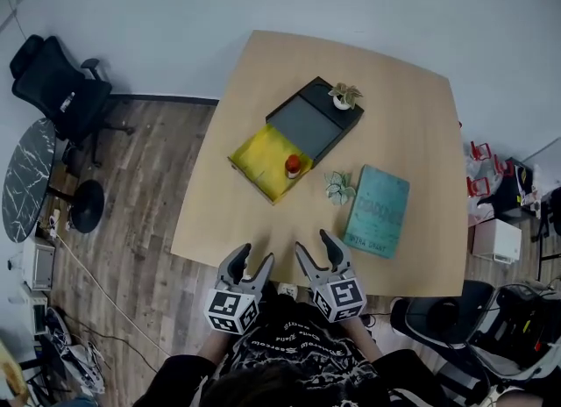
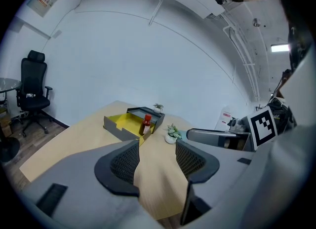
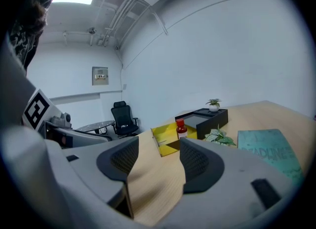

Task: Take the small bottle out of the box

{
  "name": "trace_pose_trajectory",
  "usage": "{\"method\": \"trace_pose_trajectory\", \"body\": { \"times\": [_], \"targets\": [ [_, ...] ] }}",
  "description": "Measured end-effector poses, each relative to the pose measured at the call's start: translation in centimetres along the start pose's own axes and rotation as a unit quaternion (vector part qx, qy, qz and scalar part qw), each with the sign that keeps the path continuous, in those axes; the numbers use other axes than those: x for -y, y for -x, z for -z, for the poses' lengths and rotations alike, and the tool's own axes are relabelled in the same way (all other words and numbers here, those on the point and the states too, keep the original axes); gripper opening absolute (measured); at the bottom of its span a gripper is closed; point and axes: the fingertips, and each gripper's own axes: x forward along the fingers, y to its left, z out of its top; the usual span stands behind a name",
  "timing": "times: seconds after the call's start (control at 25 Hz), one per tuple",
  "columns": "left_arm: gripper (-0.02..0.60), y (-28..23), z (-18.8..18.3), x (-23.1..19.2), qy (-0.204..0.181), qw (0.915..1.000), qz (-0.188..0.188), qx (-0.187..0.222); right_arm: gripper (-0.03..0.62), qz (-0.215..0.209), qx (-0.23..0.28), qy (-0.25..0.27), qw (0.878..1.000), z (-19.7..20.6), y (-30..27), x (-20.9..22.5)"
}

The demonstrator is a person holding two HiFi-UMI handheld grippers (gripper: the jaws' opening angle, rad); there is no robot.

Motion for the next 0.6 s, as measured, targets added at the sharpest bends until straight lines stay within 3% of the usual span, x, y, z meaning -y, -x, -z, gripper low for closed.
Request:
{"method": "trace_pose_trajectory", "body": {
  "times": [0.6],
  "targets": [
    [0.235, -2.3, -4.0, -5.6, -0.004, 0.9999, 0.013, 0.010, 0.265, 0.039, 0.042, 0.023, 0.998, -6.0, -6.3, 1.1]
  ]
}}
